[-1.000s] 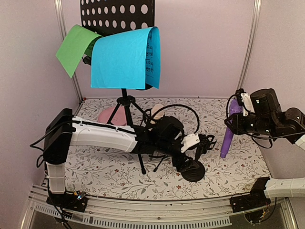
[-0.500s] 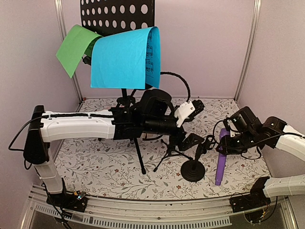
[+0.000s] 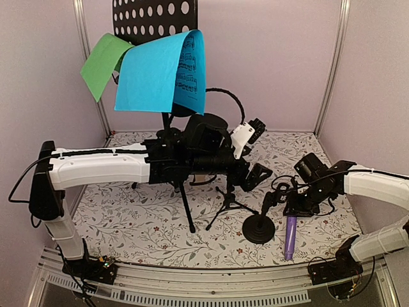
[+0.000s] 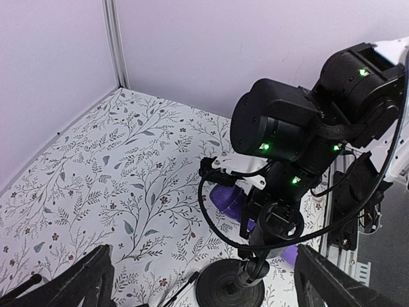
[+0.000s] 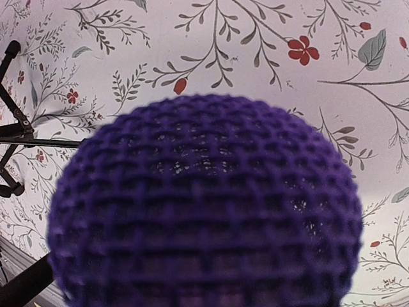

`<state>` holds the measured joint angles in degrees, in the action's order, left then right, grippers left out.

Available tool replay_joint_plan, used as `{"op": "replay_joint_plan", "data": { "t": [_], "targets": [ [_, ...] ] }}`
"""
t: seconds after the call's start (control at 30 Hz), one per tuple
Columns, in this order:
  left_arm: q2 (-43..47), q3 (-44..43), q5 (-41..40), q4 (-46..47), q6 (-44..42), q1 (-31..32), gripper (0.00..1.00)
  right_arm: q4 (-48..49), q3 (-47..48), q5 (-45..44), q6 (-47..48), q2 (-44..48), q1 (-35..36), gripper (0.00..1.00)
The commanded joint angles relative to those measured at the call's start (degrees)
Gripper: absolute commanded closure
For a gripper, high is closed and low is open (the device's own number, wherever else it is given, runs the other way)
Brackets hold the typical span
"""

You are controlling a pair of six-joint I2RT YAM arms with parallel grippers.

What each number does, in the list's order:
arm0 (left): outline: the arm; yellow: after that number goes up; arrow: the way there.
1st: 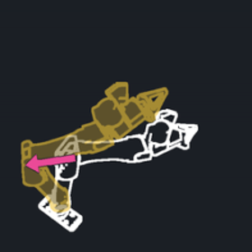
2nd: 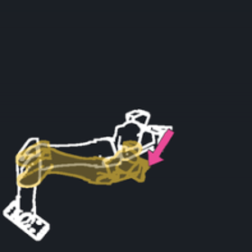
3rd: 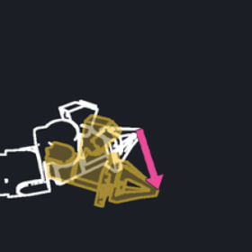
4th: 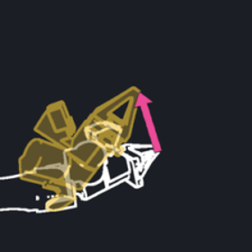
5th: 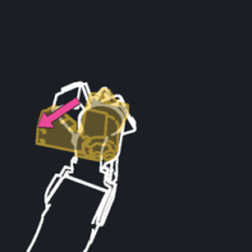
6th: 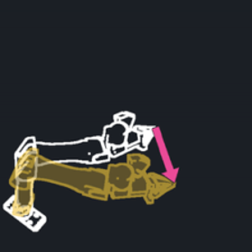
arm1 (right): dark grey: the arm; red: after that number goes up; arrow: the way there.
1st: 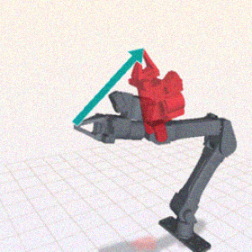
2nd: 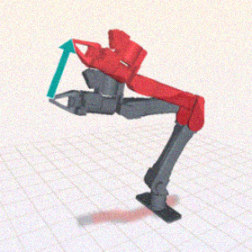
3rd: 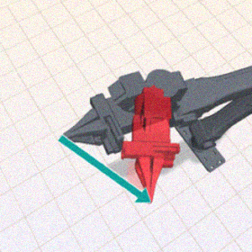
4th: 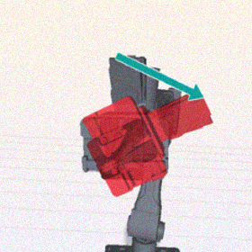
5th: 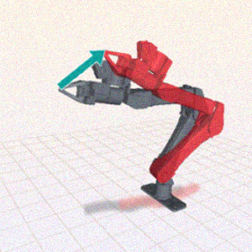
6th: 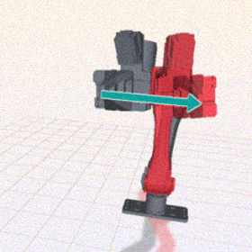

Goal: Pack up the instrument practice props

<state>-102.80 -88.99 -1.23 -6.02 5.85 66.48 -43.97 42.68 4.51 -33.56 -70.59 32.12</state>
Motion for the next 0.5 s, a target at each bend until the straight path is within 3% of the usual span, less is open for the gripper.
{"op": "replay_joint_plan", "data": {
  "t": [0.0,0.47],
  "targets": [
    [4.4,-1.2,-2.6,-0.1,2.3,-0.5,0.01,3.5,-0.5,-1.9,1.0,-1.3,-0.9,0.70],
    [5.4,3.0,-8.6,1.9,3.5,-1.7,0.01,3.5,2.1,-5.2,0.9,1.5,-1.3,0.25]
  ]
}}
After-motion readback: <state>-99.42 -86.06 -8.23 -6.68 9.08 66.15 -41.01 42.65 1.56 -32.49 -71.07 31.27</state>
